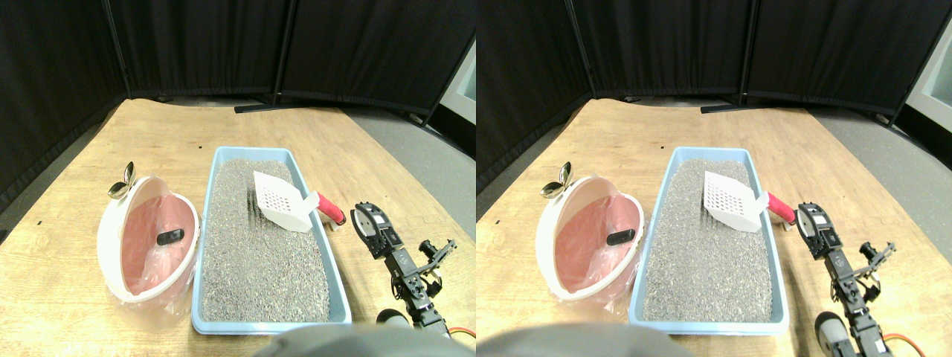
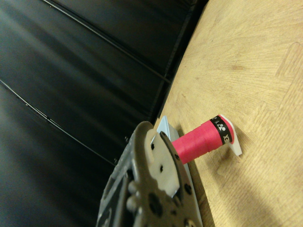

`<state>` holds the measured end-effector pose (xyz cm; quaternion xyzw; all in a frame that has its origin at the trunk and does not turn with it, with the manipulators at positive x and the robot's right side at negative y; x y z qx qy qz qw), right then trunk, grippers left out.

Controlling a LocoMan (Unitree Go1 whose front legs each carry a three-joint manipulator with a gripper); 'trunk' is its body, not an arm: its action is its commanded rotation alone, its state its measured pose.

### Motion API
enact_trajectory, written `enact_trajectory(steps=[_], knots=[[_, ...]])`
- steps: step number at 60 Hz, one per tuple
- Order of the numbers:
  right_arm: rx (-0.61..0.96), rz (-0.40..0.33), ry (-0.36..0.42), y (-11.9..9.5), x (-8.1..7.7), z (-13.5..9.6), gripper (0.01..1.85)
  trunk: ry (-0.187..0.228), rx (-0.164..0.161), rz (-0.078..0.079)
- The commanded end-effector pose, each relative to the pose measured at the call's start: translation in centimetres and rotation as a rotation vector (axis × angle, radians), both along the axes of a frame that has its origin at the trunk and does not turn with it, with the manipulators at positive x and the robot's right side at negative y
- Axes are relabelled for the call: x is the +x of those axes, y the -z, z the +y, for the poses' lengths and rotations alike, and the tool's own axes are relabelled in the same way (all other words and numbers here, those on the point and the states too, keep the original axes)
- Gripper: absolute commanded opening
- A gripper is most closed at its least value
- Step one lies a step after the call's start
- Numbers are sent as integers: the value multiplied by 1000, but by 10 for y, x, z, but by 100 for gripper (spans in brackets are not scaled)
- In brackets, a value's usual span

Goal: Scoop (unimanual)

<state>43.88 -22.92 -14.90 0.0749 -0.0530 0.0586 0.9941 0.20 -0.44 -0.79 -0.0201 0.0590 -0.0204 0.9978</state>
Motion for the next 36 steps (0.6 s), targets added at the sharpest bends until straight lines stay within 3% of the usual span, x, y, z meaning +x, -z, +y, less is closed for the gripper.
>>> enact_trajectory(steps=[1,36], knots=[[-1,-43,-15,-7,0,3,6,2,-20,-18],[-5,-48,16,-10,-2,0,6,-13,-19,-22]])
